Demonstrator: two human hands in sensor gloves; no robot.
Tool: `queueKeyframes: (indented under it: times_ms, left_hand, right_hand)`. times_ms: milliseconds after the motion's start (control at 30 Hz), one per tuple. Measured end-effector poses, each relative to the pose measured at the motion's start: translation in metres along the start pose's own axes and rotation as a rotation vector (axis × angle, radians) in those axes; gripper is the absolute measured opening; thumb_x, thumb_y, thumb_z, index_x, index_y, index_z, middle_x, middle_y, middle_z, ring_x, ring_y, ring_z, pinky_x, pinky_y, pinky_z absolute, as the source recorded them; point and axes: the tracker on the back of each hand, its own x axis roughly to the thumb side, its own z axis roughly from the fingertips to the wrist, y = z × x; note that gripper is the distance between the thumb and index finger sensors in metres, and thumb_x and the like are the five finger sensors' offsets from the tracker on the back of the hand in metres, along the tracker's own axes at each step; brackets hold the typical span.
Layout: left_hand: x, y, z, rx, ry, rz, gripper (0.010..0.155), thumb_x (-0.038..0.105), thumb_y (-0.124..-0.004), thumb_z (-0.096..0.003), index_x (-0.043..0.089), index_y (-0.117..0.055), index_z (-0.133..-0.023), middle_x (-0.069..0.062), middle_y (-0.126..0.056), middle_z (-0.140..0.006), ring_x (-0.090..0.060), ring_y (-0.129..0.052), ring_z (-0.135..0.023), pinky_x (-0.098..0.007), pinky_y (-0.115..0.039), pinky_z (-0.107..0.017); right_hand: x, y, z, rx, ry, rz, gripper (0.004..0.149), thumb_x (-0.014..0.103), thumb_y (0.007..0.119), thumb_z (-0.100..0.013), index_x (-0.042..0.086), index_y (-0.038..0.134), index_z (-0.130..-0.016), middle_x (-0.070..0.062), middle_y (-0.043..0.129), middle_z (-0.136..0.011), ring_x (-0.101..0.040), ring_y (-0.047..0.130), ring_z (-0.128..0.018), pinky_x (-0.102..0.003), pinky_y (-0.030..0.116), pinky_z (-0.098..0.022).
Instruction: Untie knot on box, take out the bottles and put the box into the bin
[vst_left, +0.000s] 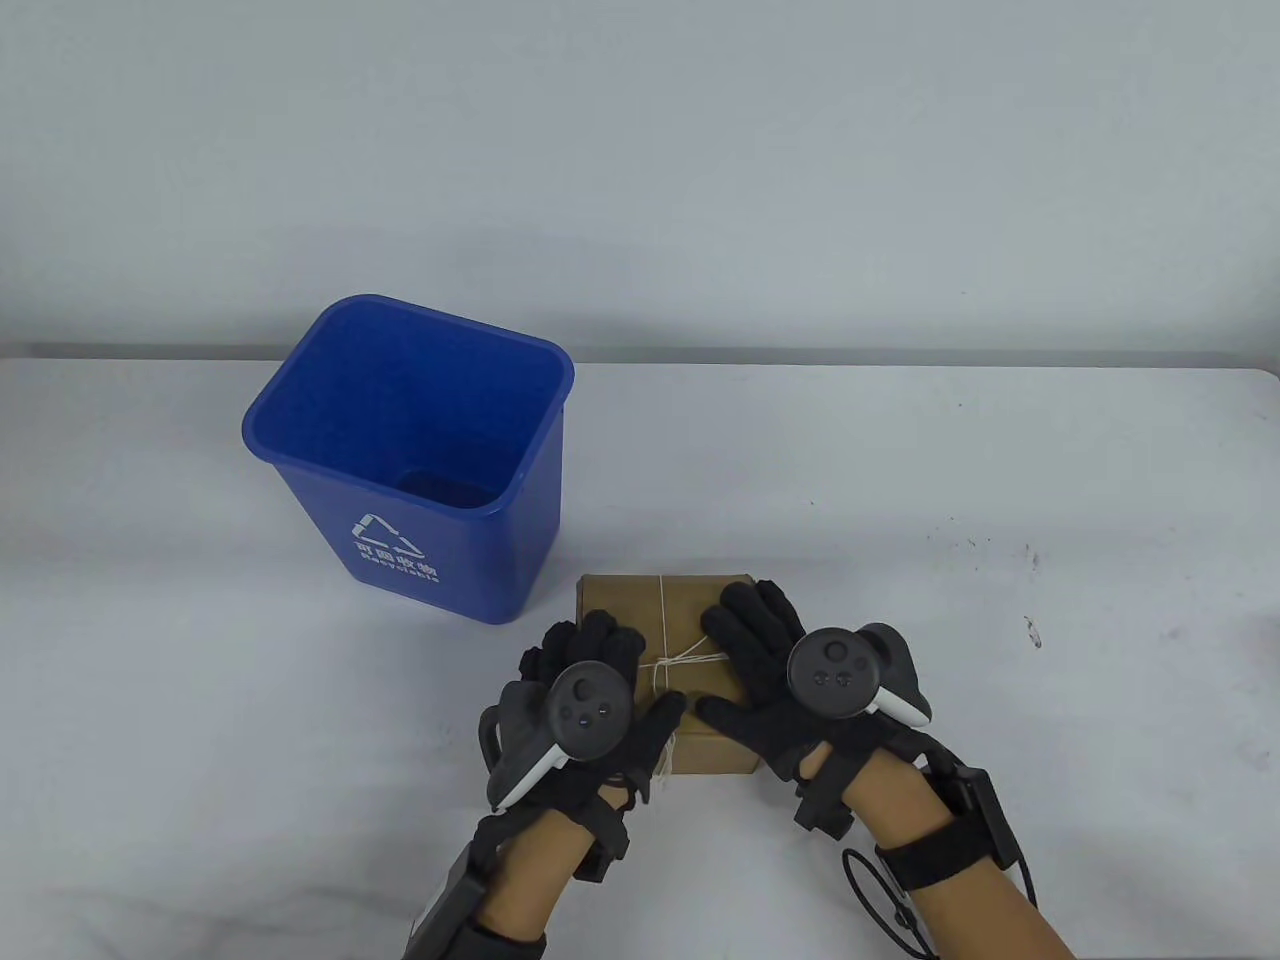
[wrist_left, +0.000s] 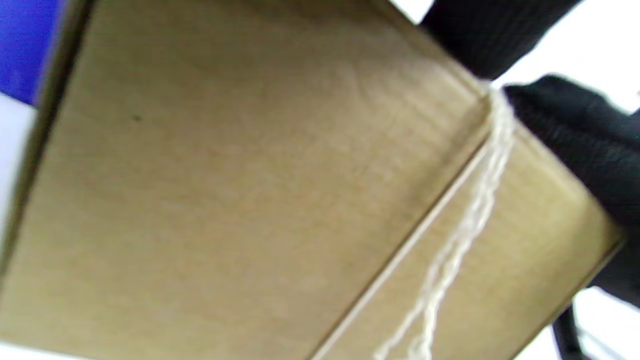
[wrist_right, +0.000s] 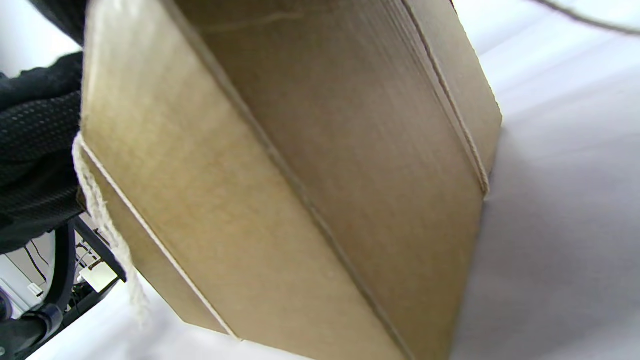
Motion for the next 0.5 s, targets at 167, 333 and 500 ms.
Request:
queueKeyframes:
  times_ms: [167,333,500]
  left_hand:
    - [-0.012,0.0056,0.0002,0.002,-0.018,0.105,0.06,0.044,-0.074,-0.0519,0.025,-0.05,-0.103,-0.005,-0.029,-0.114,-0.056,-0.033,-0.105,-0.078,-0.03,-0.071]
    - [-0.0087,0.0091,0.001,0.043,-0.036,0.048,0.05,0.039,-0.074,-0.0517,0.026,-0.062,-0.099,-0.008,-0.038,-0.115,-0.059,-0.042,-0.104,-0.078,-0.035,-0.072]
    - [-0.0122,0.0104,0.0005,0.041,-0.03,0.07,0.054,0.036,-0.072,-0.0516,0.024,-0.058,-0.102,-0.006,-0.039,-0.115,-0.057,-0.043,-0.104,-0.076,-0.039,-0.072]
  right_hand:
    - [-0.0005,0.0006,0.0,-0.003,-0.003,-0.012,0.084,0.063,0.061,-0.05,0.016,0.023,-0.109,-0.01,0.003,-0.112,-0.052,0.002,-0.099,-0.075,0.032,-0.064]
    - [-0.0009,0.0009,0.0002,-0.007,-0.003,-0.017,0.084,0.063,0.061,-0.05,0.017,0.023,-0.109,-0.01,0.003,-0.112,-0.052,0.002,-0.099,-0.075,0.032,-0.064]
    - [-0.0007,0.0017,0.001,-0.012,0.003,-0.024,0.084,0.062,0.061,-0.05,0.017,0.024,-0.109,-0.01,0.002,-0.112,-0.052,0.001,-0.098,-0.075,0.032,-0.064]
